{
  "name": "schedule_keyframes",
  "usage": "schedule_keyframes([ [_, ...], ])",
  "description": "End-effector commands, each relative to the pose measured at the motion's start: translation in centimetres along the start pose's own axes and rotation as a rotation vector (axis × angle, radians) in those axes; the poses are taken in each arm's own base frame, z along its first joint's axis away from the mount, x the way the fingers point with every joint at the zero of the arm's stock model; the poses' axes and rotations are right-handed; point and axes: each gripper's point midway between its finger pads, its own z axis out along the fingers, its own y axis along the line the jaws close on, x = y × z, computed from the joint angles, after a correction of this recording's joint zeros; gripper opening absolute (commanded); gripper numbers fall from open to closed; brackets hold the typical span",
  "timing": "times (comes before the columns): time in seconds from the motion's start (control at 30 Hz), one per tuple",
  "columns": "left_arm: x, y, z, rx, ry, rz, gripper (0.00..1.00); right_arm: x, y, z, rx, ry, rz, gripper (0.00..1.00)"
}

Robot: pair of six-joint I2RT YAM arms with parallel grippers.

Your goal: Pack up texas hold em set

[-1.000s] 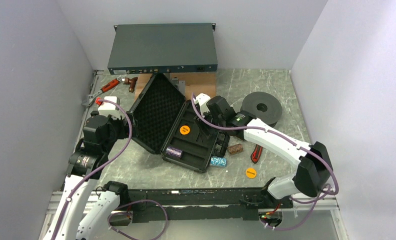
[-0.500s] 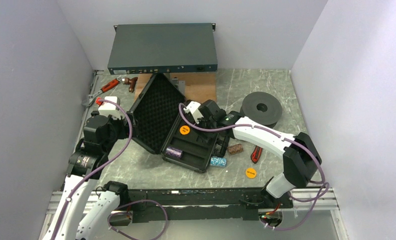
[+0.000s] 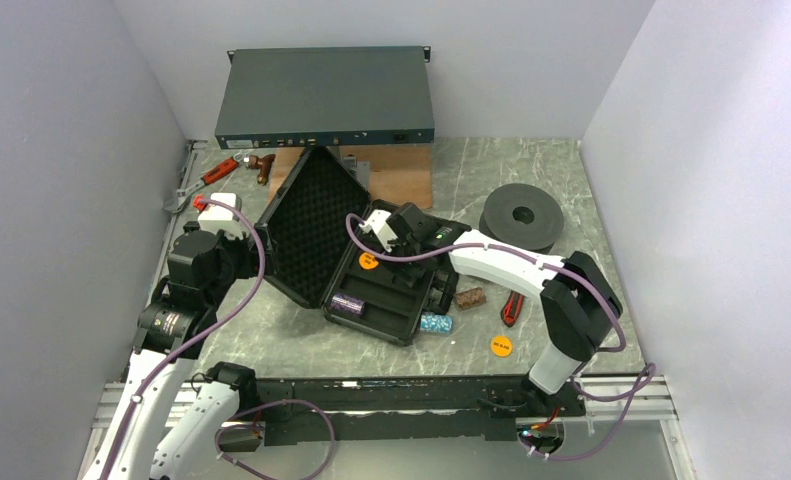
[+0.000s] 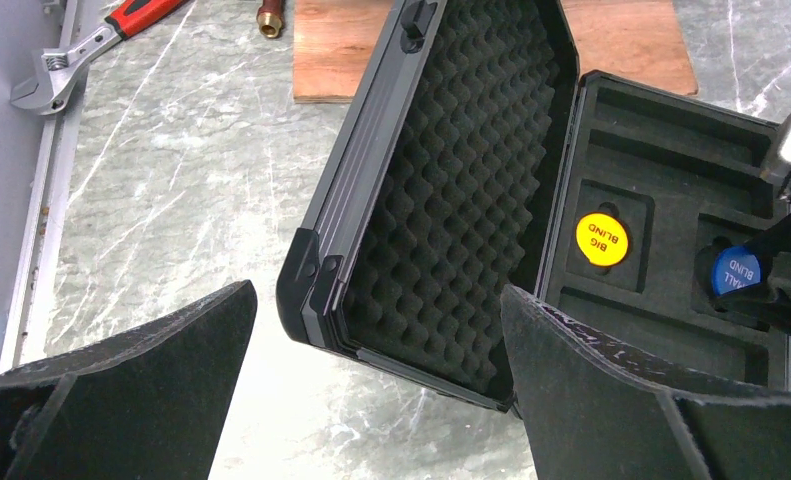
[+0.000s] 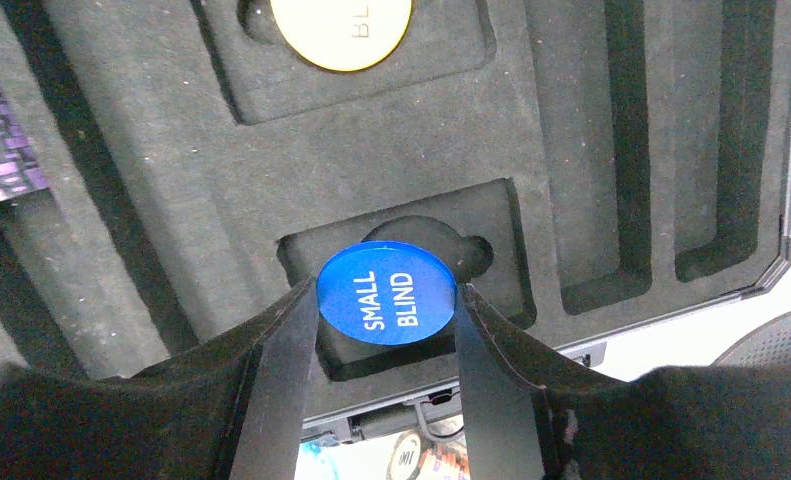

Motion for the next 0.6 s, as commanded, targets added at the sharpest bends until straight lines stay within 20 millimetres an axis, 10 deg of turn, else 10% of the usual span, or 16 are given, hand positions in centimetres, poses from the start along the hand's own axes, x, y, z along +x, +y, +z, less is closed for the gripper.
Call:
schedule_keyframes([
  [0.0,-0.8,-0.1,-0.2,0.004,-0.032,0.004,0.99,-1.1,-0.7,0.1,0.036,-0.011,-0.014,0.39],
  [0.57,-0.7,-0.3,-0.2,0.009,-0.031,0.009,0.99,1.2,-0.6,1.4,0.034,0.087,-0.039,0.40],
])
